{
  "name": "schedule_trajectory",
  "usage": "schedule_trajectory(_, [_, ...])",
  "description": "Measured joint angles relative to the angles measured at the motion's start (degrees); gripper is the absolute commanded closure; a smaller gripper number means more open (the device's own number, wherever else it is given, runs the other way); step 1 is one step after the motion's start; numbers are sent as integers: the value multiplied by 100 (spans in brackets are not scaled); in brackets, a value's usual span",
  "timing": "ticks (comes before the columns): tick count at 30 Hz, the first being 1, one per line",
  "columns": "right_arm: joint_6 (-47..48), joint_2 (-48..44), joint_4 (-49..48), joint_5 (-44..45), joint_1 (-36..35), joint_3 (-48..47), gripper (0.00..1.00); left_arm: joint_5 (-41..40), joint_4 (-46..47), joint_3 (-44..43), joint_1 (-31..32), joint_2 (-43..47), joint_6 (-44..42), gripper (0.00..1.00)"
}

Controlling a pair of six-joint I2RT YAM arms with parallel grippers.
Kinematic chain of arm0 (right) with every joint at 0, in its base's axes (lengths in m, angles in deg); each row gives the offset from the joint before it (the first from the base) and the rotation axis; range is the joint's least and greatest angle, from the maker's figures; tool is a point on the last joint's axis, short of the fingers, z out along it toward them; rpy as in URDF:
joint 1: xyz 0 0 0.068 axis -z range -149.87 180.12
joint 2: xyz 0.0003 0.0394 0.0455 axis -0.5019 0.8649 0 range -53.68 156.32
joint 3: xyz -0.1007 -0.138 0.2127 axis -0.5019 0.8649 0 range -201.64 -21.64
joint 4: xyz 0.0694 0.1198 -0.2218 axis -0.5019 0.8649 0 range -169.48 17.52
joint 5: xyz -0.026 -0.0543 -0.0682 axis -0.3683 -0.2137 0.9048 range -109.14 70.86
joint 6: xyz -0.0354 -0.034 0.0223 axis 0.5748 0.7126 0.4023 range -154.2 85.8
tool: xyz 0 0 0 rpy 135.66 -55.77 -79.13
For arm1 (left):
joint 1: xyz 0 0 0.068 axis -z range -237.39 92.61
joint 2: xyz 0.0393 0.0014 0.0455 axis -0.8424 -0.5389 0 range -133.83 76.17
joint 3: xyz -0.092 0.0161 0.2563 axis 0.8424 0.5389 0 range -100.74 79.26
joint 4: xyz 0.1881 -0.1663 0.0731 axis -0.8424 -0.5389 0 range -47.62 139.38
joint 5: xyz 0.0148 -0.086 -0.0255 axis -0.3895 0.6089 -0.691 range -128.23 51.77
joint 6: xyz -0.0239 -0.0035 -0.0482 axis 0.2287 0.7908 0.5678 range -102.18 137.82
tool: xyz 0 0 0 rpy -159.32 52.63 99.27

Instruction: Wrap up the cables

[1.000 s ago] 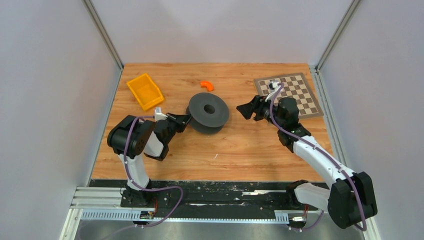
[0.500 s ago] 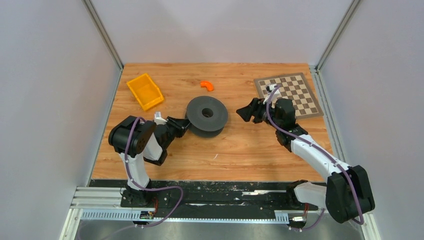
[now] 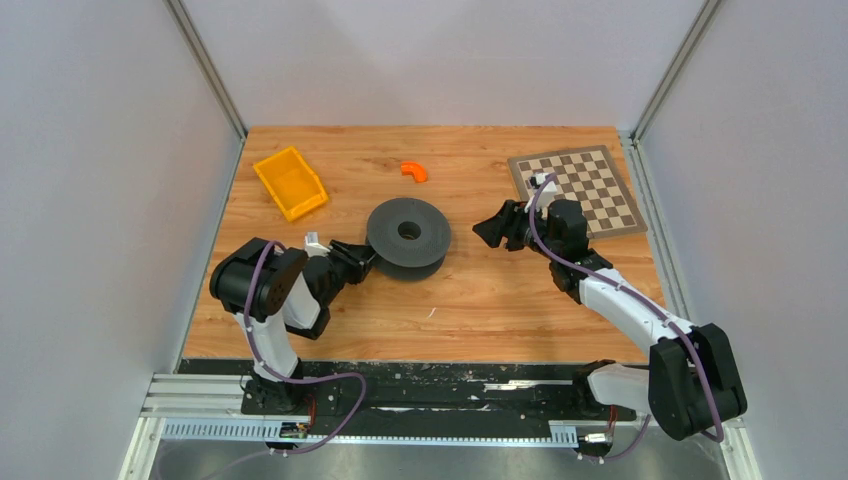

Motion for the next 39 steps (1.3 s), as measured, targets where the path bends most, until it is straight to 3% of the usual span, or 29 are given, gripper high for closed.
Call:
schedule_trajectory(7, [-79, 55, -105, -98, 4, 39, 45, -57, -144, 173, -39, 293, 203, 53])
schedule_trajectory(15, [-256, 317, -254, -345, 4, 155, 44, -66, -1338, 205, -42, 1045, 269, 41])
schedule_trajectory(30, [-535, 542, -597, -439, 4, 260, 52, -704, -5396, 79, -46, 3980, 363, 31])
schedule_trajectory(39, [-1071, 1641, -1438, -691, 136, 361, 62, -1091, -6439, -33, -57, 5010, -197, 32])
